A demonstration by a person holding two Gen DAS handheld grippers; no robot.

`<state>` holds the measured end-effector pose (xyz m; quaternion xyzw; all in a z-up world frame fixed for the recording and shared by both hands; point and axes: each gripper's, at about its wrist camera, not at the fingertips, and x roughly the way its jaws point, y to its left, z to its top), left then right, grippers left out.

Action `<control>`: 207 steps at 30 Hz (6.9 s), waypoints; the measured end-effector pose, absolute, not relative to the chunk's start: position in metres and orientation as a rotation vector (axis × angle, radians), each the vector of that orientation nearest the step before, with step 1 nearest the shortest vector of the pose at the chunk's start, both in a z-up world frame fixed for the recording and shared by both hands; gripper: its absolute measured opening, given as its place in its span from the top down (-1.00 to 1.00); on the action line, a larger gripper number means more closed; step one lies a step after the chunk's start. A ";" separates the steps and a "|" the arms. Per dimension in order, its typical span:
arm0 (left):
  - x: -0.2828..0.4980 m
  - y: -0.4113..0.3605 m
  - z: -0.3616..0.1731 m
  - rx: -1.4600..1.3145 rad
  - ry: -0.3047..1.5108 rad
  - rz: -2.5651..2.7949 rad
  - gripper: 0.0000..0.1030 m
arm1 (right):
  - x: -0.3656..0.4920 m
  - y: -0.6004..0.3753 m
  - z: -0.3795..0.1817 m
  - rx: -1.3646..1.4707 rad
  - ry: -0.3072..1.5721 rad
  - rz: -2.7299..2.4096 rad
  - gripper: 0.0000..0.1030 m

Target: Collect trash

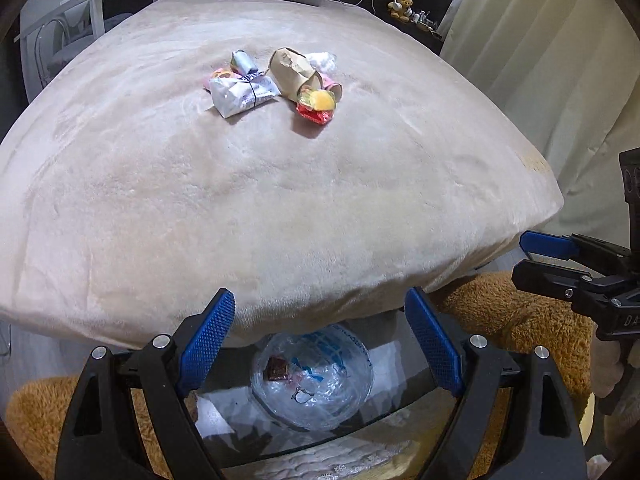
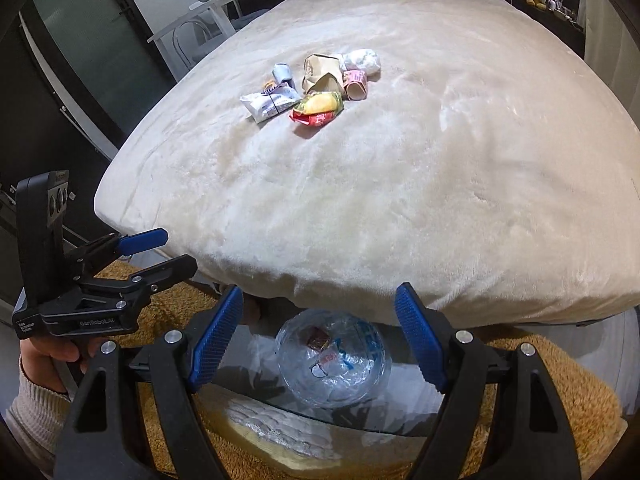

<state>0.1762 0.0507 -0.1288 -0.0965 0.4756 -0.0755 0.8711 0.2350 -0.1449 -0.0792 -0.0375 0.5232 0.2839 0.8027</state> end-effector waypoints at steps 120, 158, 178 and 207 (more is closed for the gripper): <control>0.152 0.030 0.000 -0.045 0.721 -0.326 0.38 | 0.203 -0.154 0.032 -0.033 0.893 0.617 -0.26; 0.113 -0.003 -0.099 -0.107 0.915 -0.374 0.38 | 0.154 -0.167 -0.063 -0.032 1.096 0.600 -0.26; 0.144 0.002 -0.194 -0.189 1.153 -0.385 0.38 | 0.186 -0.155 -0.157 -0.048 1.344 0.580 -0.26; 0.169 -0.007 -0.275 -0.201 1.367 -0.373 0.38 | 0.211 -0.141 -0.221 -0.054 1.532 0.567 -0.27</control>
